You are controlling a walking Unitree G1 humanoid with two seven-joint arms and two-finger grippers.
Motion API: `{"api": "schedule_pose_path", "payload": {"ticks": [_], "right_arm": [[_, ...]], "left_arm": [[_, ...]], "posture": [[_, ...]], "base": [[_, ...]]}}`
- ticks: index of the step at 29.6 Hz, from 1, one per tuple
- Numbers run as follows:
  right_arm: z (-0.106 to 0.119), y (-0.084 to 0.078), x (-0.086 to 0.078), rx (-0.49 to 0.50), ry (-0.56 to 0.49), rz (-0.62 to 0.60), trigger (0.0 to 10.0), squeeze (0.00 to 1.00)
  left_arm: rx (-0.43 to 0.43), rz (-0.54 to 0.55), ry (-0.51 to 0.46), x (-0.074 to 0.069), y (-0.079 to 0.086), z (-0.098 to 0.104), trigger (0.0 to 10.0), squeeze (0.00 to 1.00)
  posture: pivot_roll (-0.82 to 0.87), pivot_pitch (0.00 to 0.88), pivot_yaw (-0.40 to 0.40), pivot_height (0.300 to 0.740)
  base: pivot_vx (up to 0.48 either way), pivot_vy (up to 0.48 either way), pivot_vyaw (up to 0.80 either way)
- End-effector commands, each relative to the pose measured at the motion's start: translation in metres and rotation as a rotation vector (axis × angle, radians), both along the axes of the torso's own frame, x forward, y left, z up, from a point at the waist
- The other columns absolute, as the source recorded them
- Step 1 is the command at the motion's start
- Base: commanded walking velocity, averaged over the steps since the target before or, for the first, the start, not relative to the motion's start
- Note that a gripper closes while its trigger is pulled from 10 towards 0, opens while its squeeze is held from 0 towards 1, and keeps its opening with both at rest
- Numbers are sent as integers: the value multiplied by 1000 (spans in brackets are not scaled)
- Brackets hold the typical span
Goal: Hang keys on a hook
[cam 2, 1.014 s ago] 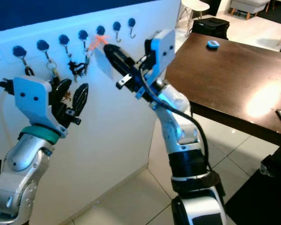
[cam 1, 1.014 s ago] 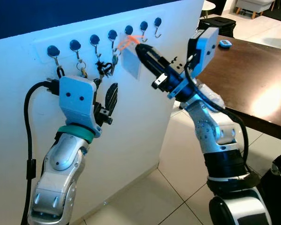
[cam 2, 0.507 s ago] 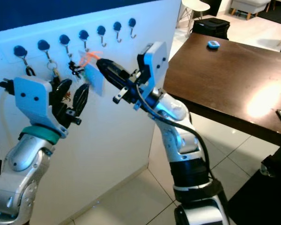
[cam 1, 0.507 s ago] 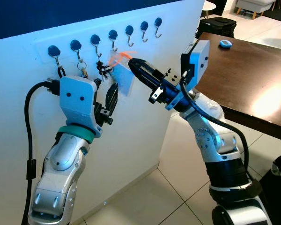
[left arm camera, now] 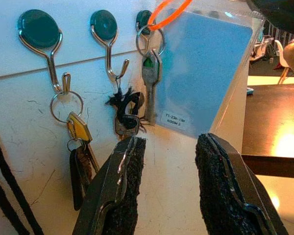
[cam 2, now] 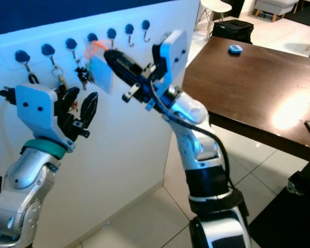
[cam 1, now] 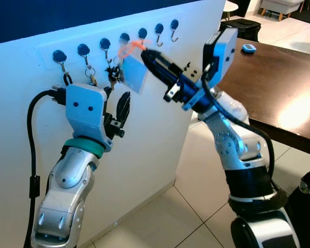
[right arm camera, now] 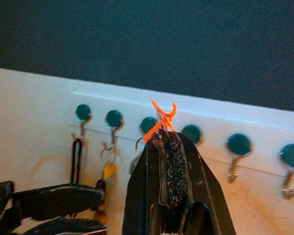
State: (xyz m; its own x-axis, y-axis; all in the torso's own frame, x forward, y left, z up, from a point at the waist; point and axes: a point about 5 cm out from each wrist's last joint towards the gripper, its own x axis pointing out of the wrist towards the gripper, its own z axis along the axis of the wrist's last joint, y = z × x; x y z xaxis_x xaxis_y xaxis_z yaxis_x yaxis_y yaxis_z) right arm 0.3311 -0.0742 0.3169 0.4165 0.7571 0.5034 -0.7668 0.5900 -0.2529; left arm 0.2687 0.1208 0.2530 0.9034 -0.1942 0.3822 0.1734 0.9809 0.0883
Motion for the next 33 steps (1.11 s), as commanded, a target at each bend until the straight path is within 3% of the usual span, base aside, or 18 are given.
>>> {"api": "schedule_pose_path", "payload": {"ticks": [1,15,33], "right_arm": [[2,0,1,19,1,-1,10000,0],[-14,-5,8,13,61,-25,10000,0],[-8,9,9,-15,39,48,10000,0]], "left_arm": [[10,8,21,0,1,-4,10000,0],[6,7,24,0,1,-4,10000,0],[4,17,26,-1,2,-4,10000,0]], "posture": [[-42,14,71,740],[-41,14,75,740],[-31,20,67,740]], "base": [[0,0,0],[0,0,0],[0,0,0]]}}
